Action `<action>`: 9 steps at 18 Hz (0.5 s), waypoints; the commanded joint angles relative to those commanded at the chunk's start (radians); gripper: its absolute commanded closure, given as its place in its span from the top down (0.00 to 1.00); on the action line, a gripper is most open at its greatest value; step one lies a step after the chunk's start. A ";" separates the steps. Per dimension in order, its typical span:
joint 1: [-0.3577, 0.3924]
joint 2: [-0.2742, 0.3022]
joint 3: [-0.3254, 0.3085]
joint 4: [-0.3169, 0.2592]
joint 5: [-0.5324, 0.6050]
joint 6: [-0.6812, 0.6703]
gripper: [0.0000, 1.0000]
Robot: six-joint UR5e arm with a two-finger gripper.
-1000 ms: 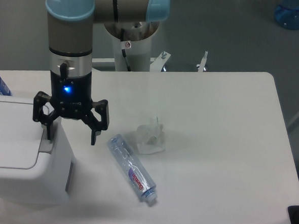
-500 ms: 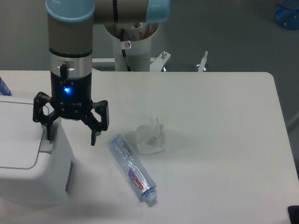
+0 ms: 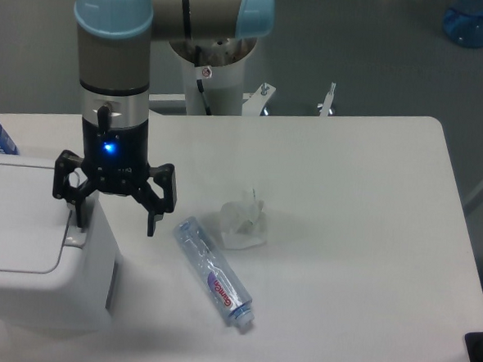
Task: Open the trash can
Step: 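Push the bin lid down with the gripper finger to tip it open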
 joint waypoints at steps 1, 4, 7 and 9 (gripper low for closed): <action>0.000 0.000 0.000 0.000 0.000 0.000 1.00; 0.000 0.000 0.000 0.000 0.000 0.000 1.00; 0.000 0.002 0.006 0.000 0.002 0.002 1.00; 0.002 0.009 0.021 0.002 0.002 0.012 1.00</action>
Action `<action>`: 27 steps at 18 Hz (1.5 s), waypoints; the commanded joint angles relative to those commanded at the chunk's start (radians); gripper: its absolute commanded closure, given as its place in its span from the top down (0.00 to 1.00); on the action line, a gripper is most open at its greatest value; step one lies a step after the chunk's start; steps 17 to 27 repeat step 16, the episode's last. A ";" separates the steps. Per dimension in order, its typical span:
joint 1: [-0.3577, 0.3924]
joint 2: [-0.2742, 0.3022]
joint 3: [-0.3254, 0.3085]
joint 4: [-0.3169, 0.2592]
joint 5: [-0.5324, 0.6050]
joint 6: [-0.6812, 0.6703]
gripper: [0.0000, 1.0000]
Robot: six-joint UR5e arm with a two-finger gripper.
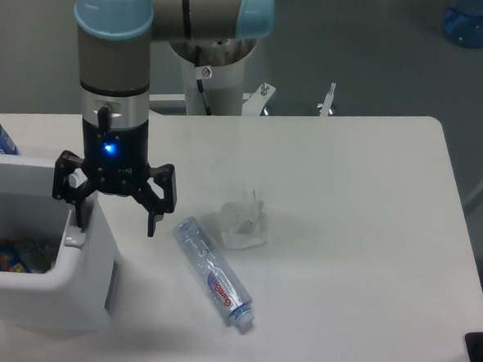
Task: Open the trash can
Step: 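Push the bin lid down with the gripper finger to tip it open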
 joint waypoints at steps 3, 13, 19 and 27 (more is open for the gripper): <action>0.012 0.000 0.037 -0.002 0.009 0.018 1.00; 0.167 0.057 0.040 -0.178 0.100 0.420 1.00; 0.209 0.066 0.026 -0.196 0.104 0.475 1.00; 0.209 0.066 0.026 -0.196 0.104 0.475 1.00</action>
